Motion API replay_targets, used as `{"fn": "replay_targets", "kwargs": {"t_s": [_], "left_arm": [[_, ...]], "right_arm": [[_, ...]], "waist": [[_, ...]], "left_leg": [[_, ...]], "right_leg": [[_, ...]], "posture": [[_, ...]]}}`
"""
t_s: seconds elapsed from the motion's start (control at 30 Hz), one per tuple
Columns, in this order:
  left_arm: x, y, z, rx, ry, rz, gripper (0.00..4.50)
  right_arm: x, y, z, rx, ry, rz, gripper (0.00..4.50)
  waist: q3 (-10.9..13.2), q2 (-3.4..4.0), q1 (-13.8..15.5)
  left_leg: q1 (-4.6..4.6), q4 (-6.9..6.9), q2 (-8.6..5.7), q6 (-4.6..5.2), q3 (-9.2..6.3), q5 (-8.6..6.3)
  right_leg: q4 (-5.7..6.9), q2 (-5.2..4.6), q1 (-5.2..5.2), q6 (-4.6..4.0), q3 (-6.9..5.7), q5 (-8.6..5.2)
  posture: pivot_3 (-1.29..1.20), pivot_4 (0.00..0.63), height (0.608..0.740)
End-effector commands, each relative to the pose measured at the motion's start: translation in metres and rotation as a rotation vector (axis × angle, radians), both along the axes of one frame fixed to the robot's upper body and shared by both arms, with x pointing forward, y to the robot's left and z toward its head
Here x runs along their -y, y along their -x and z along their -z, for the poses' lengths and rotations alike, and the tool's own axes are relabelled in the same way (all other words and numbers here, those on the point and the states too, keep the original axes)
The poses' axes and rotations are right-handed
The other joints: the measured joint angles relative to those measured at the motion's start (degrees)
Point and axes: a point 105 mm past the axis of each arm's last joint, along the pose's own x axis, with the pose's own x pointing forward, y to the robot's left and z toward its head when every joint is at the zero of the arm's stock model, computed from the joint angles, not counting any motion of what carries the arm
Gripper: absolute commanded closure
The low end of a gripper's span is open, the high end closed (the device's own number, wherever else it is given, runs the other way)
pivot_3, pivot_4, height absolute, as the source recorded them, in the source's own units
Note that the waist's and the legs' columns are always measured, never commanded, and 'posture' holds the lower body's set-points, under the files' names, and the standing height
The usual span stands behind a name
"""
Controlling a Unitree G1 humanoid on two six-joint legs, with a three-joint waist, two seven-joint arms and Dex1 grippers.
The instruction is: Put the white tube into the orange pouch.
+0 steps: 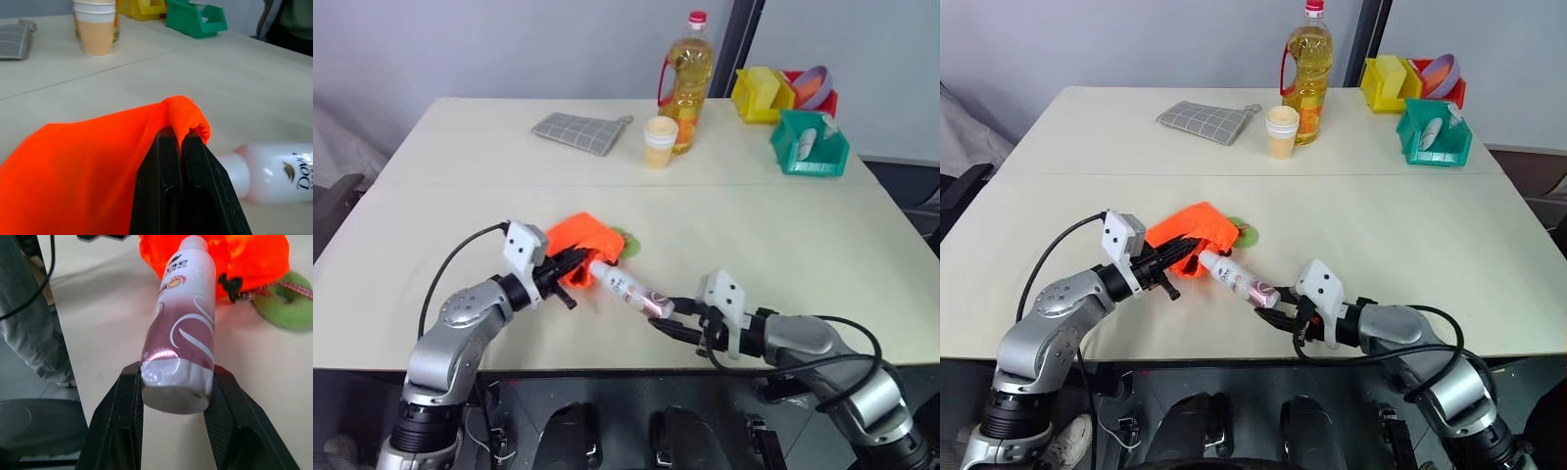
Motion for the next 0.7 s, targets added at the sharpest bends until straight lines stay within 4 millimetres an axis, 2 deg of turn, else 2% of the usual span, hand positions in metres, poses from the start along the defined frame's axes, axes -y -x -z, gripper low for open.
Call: {"fn": "replay_targets", "kwargs": {"t_s": [0.03,0.2,0.43,0.7], "left_arm": [[0.013,0.009,-0.013,0.049,-0.008,0.077,4.5],[0.016,0.015,-0.014,0.05,-0.032,0.12,4.5],[0.022,0.022,-0.01,0.038,-0.062,0.162,4.5],[0.022,0.028,-0.003,0.014,-0.071,0.181,4.5]], "right_arm": [[-0.009,-0.009,-0.012,0.051,-0.032,0.017,3.34],[-0.013,-0.022,-0.007,0.038,-0.021,0.075,3.34],[-0.03,-0.038,-0.01,0.045,-0.042,0.119,3.34],[-0.064,-0.064,-0.011,0.024,-0.05,0.128,3.34]], "waist": [[0.0,0.0,-0.07],[0.0,0.0,-0.05],[0.0,0.0,-0.23],[0.0,0.0,-0.37]], "left_leg": [[0.0,0.0,0.0,0.0,0.0,0.0],[-0.03,0.0,0.0,-0.01,0.0,0.0],[-0.08,-0.01,0.0,-0.01,0.01,0.01],[-0.09,-0.03,0.0,-0.02,0.03,0.01]], "right_leg": [[0.0,0.0,-0.01,0.0,0.0,0.0],[0.0,0.0,-0.04,-0.01,0.0,0.0],[0.01,0.0,-0.1,0.0,0.0,0.0],[0.02,0.0,-0.12,0.01,0.0,0.01]], "posture": [[0.0,0.15,0.74],[0.0,0.15,0.74],[0.0,0.15,0.74],[0.0,0.15,0.74]]}}
